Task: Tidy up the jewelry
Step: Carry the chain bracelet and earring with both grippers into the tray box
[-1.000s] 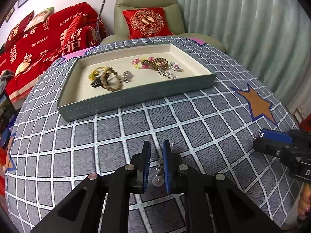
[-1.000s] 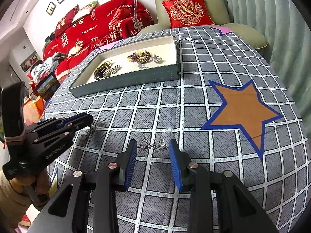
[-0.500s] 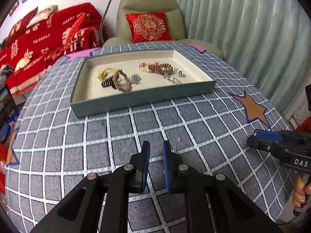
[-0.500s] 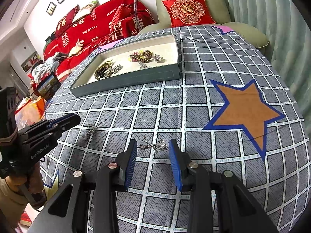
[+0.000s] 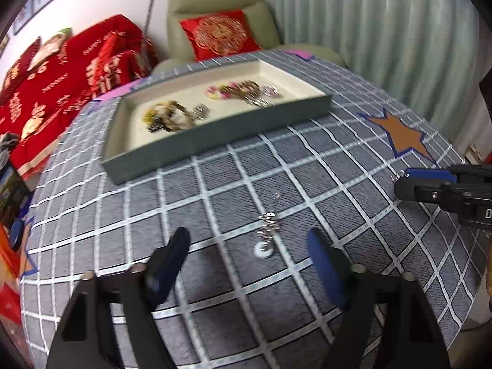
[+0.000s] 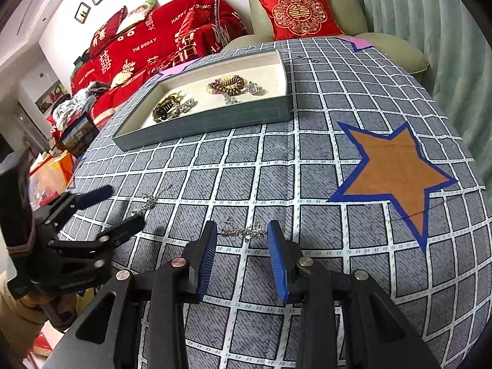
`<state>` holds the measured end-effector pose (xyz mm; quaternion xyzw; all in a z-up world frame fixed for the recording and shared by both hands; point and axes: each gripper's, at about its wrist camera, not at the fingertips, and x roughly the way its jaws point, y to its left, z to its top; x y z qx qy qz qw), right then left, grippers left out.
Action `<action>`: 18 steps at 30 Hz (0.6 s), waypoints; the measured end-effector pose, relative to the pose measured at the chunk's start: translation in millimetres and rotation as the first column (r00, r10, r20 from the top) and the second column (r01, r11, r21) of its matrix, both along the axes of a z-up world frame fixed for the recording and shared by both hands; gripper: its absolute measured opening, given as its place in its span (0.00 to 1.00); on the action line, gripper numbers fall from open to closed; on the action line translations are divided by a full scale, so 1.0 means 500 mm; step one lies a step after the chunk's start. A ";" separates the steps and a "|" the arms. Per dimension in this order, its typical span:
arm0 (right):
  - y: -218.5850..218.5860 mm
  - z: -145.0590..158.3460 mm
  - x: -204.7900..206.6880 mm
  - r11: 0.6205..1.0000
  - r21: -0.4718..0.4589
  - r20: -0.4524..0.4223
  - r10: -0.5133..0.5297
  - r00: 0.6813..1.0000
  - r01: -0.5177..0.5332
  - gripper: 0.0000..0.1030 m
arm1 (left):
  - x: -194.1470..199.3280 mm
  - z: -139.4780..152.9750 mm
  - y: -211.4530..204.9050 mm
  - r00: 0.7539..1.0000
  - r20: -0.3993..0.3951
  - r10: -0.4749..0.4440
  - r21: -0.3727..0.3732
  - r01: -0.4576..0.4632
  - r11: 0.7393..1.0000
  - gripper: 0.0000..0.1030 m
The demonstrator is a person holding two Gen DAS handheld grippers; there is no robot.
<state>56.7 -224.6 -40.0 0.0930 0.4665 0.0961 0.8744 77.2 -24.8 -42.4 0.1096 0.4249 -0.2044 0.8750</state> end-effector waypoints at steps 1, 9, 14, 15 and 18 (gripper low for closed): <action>0.000 0.000 -0.001 1.000 0.001 0.000 -0.002 1.000 0.002 0.35 | 0.004 -0.006 -0.008 1.000 -0.019 -0.014 0.009 0.014 1.000 0.61; -0.005 0.012 0.000 1.000 0.005 0.013 -0.008 1.000 0.008 0.35 | -0.017 0.005 -0.025 0.998 -0.029 -0.064 -0.004 0.064 0.998 0.20; -0.007 0.027 0.005 1.000 0.015 0.023 -0.007 1.000 0.006 0.35 | -0.020 0.014 -0.013 0.999 -0.031 -0.026 -0.040 0.025 0.999 0.20; -0.008 0.033 0.008 1.000 0.022 0.026 -0.007 1.000 0.007 0.35 | -0.019 0.019 -0.009 0.999 -0.032 -0.019 -0.054 0.018 0.998 0.20; -0.012 0.049 0.019 0.999 0.041 0.032 -0.008 0.999 0.006 0.35 | -0.014 0.034 -0.002 1.000 -0.019 0.000 -0.066 -0.001 0.998 0.20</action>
